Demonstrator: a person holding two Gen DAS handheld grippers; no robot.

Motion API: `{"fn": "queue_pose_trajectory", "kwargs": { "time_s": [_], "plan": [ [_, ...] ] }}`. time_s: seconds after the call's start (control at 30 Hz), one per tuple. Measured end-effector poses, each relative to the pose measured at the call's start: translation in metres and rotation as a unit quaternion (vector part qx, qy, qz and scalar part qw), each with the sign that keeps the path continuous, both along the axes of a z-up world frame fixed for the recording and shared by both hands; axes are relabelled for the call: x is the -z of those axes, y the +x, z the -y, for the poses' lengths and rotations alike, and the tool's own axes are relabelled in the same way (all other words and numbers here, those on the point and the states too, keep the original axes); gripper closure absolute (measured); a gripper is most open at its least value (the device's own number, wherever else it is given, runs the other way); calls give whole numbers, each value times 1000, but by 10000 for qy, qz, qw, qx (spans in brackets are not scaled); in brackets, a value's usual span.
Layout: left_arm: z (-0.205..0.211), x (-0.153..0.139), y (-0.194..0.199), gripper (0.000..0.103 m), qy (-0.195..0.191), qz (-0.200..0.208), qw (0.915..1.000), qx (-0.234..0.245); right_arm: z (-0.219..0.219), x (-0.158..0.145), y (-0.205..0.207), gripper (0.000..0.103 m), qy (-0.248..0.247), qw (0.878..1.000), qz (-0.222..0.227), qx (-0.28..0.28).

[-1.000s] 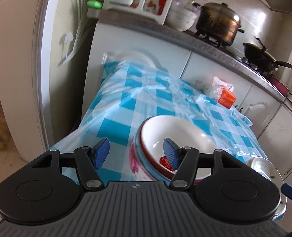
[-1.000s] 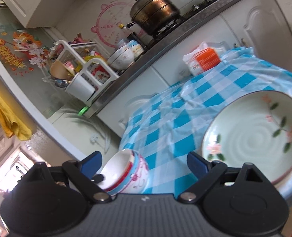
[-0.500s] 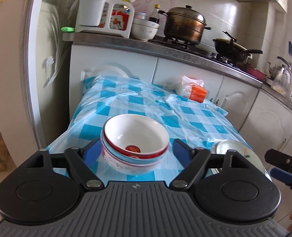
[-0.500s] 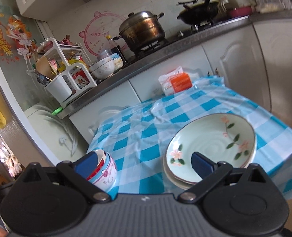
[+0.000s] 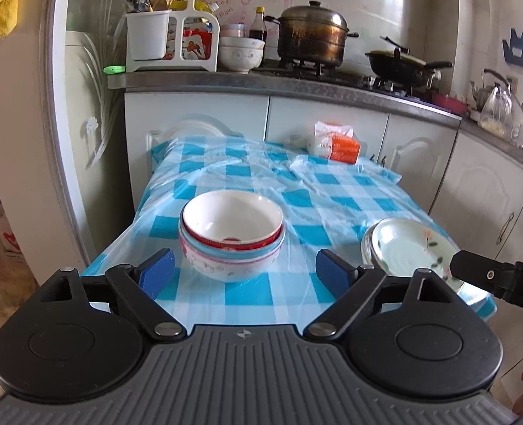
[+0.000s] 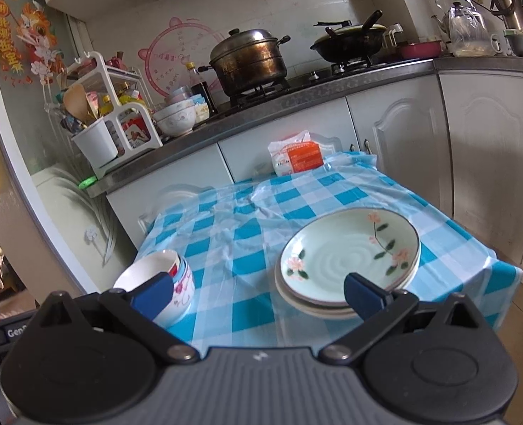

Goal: Organize plates and bowls

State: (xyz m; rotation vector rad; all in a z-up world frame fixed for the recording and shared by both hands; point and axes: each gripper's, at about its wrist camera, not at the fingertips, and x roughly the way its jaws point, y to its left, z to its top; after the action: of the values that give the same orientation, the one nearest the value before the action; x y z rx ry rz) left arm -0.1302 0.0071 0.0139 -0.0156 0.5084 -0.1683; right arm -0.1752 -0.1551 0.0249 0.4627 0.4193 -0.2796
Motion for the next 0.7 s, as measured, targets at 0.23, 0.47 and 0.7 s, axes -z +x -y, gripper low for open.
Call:
{"fn": "queue_pose_trajectory", "kwargs": {
  "time_s": [0.23,0.47,0.7],
  "plan": [
    [-1,8,-10,0,111,-126,9999,-35,-13,4,-3,1,-91,9995,-271,-100],
    [-6,14,-7,0,123,-302,9995,-56,-15,8,-2,1,-59,9992,-385,-100],
    [-5,17,-5,0,102,-385,9992,-22,-15,13,2,1,7,9987,-484,-132]
  ]
}}
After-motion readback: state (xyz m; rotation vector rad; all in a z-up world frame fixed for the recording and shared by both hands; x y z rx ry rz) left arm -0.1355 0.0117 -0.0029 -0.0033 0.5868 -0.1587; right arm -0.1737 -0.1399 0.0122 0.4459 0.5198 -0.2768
